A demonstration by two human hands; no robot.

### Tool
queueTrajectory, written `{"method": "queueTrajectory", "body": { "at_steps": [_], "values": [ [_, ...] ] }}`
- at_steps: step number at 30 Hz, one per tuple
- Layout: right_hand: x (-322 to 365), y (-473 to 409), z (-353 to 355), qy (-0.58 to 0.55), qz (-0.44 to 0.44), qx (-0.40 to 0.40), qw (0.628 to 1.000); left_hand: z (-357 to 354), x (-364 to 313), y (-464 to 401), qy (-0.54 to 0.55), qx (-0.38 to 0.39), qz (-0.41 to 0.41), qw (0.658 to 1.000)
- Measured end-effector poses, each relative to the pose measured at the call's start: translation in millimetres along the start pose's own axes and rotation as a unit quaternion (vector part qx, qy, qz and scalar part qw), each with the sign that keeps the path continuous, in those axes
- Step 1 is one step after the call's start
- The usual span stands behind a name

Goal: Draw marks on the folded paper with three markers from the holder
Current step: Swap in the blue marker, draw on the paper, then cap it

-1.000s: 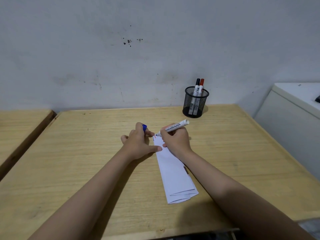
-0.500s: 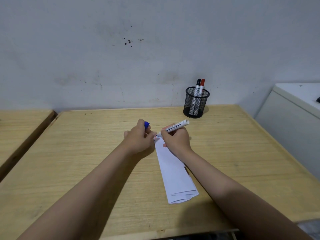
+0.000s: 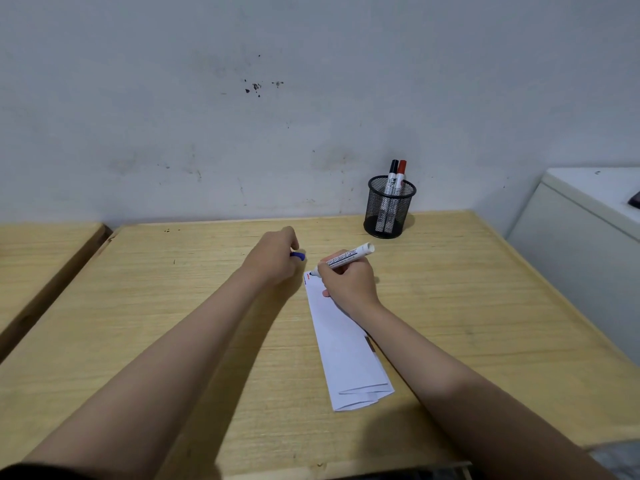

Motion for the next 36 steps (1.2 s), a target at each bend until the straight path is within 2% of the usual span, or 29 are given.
{"method": "queueTrajectory", "body": {
  "at_steps": [9,26,32,36],
  "values": [
    [1.4,1.7,1.4,0.013,-0.006,-0.006,1.0,-2.8,-9.9,-17.6,0.011,0.04,-0.022,0.999],
    [1.2,3.4,1.2,0.007,-0.006,-0.004,1.0,6.0,-0.7,10.4,0.127,-0.063,-0.014,0.99],
    [6.6,5.8,1.6,0.004,0.008,-0.001,1.0,-17.0,-2.2,21.2,0.067,0.04,0.008,0.997],
    [8.0,8.5,2.0,0.003,-0.004,-0.002,1.0,-18.2,0.9,23.3,0.069,0.038,0.026,0.997]
  ]
}}
Point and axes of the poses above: each hand's wrist, its own y-axis away from the middle knuckle, its own z-axis out of the back of the hand, x = y × z, the point moved 9 cm from there along -y, towards the middle knuckle, and after that the axes turned 14 degrees about -z, right-handed, at the moved point
